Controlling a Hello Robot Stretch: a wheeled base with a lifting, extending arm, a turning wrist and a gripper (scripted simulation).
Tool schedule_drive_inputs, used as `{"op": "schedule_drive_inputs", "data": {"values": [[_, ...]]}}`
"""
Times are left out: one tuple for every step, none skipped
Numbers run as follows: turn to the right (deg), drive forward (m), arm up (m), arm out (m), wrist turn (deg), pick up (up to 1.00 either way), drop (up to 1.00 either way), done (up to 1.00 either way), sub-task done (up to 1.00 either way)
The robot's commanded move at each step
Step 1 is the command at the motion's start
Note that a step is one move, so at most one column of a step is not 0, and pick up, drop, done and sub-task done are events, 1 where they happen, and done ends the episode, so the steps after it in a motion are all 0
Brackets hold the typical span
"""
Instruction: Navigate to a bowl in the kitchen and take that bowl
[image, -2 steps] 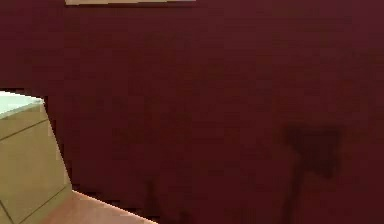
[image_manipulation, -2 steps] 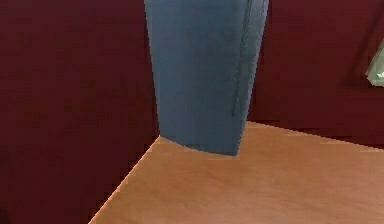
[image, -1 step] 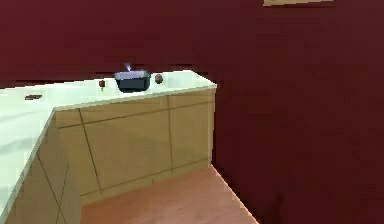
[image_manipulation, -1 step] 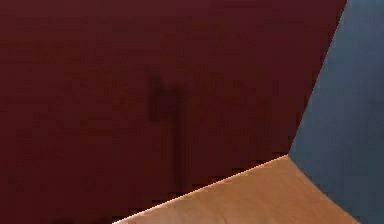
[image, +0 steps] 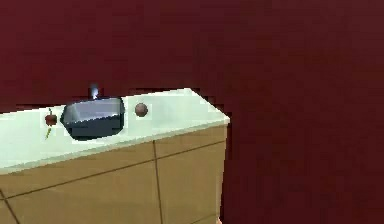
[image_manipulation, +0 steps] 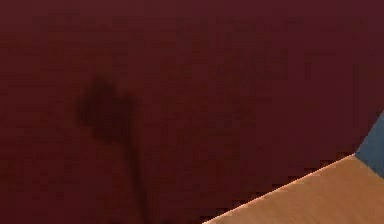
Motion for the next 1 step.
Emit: {"op": "schedule_drive_inputs", "data": {"values": [[45.0, 0.00, 0.00, 0.00, 0.0, 0.00, 0.00, 0.00, 0.00]]}}
